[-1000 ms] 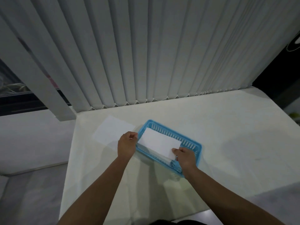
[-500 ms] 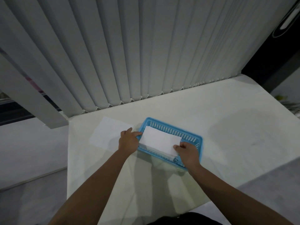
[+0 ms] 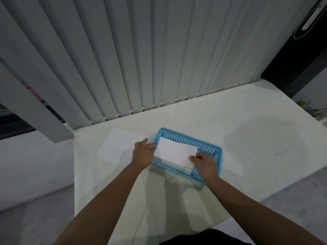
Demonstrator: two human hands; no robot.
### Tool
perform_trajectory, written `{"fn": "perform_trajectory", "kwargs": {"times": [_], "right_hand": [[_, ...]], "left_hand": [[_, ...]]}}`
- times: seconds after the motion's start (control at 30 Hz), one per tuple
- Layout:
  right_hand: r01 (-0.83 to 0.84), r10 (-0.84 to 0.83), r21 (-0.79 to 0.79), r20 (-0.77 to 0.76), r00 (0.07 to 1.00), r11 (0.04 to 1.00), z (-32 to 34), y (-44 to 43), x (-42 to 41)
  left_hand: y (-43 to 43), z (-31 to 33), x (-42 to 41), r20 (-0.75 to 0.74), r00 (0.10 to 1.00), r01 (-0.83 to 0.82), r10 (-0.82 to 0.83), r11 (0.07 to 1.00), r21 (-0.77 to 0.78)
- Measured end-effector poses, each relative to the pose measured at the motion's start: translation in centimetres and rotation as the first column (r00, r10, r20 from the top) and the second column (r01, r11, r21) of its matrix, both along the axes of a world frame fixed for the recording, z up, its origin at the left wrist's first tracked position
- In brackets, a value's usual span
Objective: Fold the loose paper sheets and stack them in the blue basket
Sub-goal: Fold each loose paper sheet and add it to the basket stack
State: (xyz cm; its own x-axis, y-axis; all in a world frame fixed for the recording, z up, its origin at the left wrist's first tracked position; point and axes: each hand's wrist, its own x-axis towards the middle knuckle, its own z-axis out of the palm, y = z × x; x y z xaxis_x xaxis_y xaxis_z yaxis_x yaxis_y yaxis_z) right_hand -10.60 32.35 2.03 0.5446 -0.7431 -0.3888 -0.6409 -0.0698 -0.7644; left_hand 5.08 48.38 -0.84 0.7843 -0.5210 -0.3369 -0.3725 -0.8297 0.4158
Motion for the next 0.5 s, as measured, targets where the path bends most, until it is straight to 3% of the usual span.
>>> {"fn": "perform_trajectory", "kwargs": {"times": [0.2, 0.37, 0.43, 0.5], "right_hand": [[0.057, -0.059, 0.053, 0.027, 0.998, 0.997, -0.6, 0.1, -0.2], [0.143, -0.144, -0.117, 0.001, 0.990, 0.983, -0.5, -0.3, -1.2], [0.134, -0.131, -0.208, 0.028, 0.991, 0.969, -0.8, -0.5, -1.7], [0.017, -0.001, -0.332, 0.048, 0.999, 0.943, -1.4, -0.6, -1.7]], "left_hand": [[0.0, 0.1, 0.0, -0.011, 1.000, -0.016, 0.016, 1.000, -0.020], [-0.2, 0.9, -1.3, 0.131, 0.973, -0.140, 0.189, 0.939, -0.315], [-0.4, 0.8, -2.1, 0.268, 0.953, -0.041, 0.144, 0.933, -0.359], [-0.7, 0.4, -2.8, 0.356, 0.934, 0.104, 0.003, 0.954, -0.281]]}}
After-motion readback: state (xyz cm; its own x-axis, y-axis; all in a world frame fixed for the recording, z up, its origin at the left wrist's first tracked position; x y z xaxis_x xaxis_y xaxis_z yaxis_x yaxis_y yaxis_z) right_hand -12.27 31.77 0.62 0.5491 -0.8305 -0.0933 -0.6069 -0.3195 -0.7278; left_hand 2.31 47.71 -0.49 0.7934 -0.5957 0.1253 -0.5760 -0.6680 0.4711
